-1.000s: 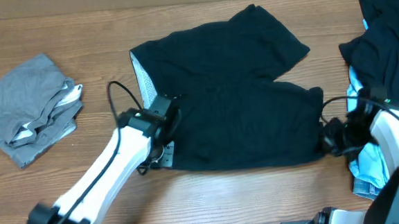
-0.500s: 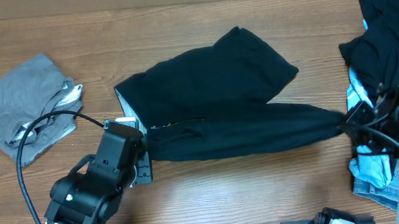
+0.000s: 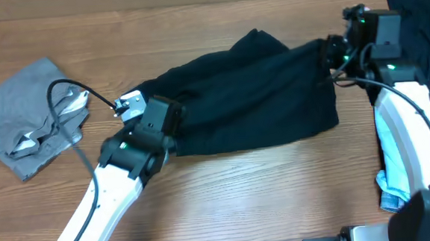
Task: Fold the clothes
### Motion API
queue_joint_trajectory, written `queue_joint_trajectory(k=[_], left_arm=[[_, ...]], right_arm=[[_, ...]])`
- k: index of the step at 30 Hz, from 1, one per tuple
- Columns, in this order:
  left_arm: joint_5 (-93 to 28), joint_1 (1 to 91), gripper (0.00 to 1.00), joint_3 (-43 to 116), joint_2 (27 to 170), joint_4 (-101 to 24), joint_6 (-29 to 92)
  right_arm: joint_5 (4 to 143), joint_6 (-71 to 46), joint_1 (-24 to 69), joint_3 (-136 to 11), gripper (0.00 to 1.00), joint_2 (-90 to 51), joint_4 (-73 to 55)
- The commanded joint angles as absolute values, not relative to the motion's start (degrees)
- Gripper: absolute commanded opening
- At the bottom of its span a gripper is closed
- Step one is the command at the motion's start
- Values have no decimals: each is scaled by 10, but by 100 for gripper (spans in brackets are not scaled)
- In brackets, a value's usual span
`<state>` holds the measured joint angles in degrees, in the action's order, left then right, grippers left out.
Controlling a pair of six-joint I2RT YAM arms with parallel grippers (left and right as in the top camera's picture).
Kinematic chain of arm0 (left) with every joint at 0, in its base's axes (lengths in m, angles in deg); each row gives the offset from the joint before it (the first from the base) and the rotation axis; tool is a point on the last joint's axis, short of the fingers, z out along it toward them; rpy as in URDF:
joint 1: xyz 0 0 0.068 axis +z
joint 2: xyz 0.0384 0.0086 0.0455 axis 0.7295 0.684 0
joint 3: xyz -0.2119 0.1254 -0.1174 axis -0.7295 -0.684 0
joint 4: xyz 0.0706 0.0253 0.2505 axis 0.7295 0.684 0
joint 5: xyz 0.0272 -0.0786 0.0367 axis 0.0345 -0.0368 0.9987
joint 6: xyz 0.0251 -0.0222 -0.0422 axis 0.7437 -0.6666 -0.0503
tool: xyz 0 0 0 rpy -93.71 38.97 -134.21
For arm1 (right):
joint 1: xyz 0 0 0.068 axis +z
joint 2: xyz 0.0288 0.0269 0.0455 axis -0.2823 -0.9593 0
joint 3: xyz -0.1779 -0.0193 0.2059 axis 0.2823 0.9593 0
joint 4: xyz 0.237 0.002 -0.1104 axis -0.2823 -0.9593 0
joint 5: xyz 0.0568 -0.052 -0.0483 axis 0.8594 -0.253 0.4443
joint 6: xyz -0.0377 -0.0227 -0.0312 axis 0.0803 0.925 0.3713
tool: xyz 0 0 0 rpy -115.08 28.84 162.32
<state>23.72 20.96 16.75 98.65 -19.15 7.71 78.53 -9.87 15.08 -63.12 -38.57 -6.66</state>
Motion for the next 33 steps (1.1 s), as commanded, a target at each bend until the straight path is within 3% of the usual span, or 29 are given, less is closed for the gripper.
queue_joint_trajectory(k=[1, 9, 11, 12, 13, 14, 15, 17, 18, 23, 26, 33], left_arm=[[300, 236, 5, 179, 1040, -217, 16], [296, 326, 9, 179, 1149, -356, 13], [293, 334, 14, 179, 1169, -410, 33], [287, 334, 25, 179, 1182, -442, 52], [279, 334, 36, 179, 1196, -475, 73], [269, 334, 60, 179, 1215, -509, 102], [270, 335, 67, 179, 1222, -515, 106], [265, 347, 65, 179, 1222, -510, 108], [263, 350, 64, 179, 1219, -506, 111], [104, 356, 50, 179, 1179, -438, 191], [4, 356, 42, 179, 1178, -354, 196], [-21, 356, 39, 179, 1178, -283, 210]], right_arm=[[770, -92, 168, -643, 4, -435, -3], [770, -93, 184, -643, 4, -545, 163], [769, -92, 184, -643, 4, -555, 179], [769, -92, 184, -643, 8, -561, 188], [769, -92, 184, -643, 18, -567, 197], [769, -92, 184, -643, 40, -573, 202], [769, -92, 184, -643, 66, -577, 202], [768, -92, 181, -643, 92, -580, 187], [767, -92, 176, -643, 99, -580, 180], [775, -41, 139, -643, 100, -580, 46], [811, 70, 113, -643, 100, -584, -40], [901, 152, 84, -643, 100, -661, -65]])
